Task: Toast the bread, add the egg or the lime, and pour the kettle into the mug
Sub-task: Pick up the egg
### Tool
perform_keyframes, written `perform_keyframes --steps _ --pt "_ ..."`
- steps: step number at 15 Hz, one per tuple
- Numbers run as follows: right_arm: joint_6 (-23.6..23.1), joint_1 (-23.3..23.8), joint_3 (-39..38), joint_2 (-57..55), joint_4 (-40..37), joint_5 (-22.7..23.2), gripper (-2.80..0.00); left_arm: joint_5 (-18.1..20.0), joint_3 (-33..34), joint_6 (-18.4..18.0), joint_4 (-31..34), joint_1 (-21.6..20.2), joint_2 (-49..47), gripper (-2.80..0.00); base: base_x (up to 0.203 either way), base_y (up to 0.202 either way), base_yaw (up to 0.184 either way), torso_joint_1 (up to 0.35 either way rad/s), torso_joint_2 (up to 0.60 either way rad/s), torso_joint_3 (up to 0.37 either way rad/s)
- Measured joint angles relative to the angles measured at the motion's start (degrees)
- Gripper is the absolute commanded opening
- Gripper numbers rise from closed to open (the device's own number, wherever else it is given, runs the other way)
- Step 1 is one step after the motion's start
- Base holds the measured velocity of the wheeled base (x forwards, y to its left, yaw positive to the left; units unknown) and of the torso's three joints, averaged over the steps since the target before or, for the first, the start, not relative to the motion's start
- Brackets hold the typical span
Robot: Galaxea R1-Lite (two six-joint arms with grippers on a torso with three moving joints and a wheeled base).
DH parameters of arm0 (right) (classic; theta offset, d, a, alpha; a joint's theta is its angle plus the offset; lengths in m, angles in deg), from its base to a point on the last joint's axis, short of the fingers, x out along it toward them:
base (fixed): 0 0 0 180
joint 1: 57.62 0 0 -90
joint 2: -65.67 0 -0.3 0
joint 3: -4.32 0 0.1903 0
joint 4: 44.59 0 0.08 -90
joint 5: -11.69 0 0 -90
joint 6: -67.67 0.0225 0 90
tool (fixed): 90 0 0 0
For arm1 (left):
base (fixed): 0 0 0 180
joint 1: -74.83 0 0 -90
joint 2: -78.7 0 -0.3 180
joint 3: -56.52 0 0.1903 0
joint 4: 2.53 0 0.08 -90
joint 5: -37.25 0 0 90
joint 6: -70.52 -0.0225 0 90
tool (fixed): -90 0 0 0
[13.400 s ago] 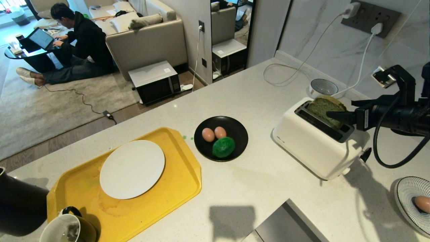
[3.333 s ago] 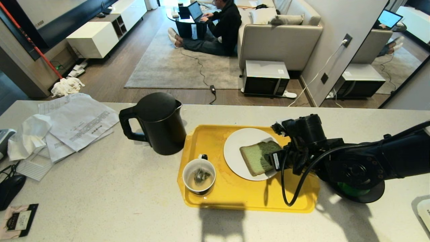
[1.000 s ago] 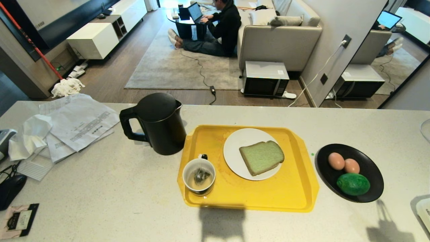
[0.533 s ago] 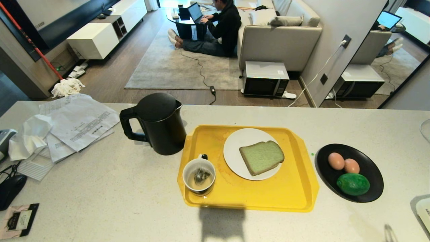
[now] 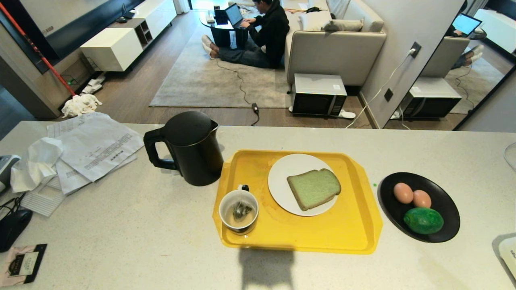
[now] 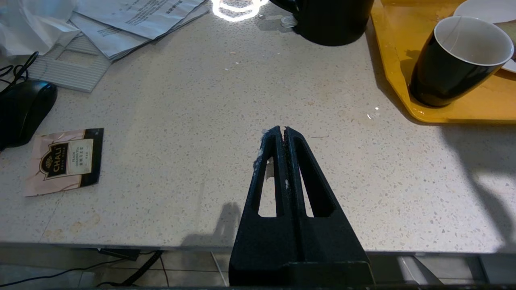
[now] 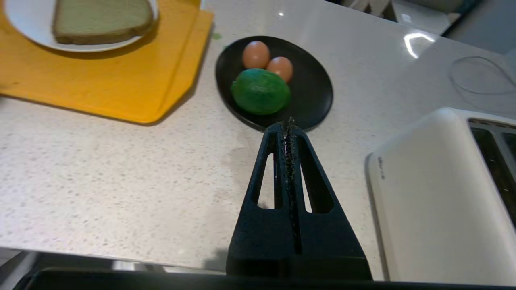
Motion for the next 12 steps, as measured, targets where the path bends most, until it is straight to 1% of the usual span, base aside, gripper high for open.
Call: perform_keyframes --steps 2,5,7,10,12 --pt "1.12 0.02 -0.51 0.55 0.09 2.55 -2.80 -0.02 0.00 -0.01 0.00 0.00 0.00 -2.80 0.000 0.000 0.000 0.000 0.00 0.000" --pt "1.37 0.02 -1.46 0.75 1.00 5.87 -2.80 -0.02 0.00 0.00 0.00 0.00 0.00 -2.80 0.000 0.000 0.000 0.000 0.00 0.000" --pt "1.93 0.02 -2.34 0.79 1.18 6.32 -2.80 -0.05 0.00 0.02 0.00 0.00 0.00 -2.80 0.000 0.000 0.000 0.000 0.00 0.000" --pt "5.11 0.02 -2.57 0.82 0.87 6.05 -2.80 -0.02 0.00 -0.01 0.00 0.00 0.00 -2.80 0.000 0.000 0.000 0.000 0.00 0.000" --pt "5.58 0.05 -2.64 0.82 0.95 5.97 -2.80 -0.02 0.00 -0.01 0.00 0.00 0.00 -2.80 0.000 0.000 0.000 0.000 0.00 0.000"
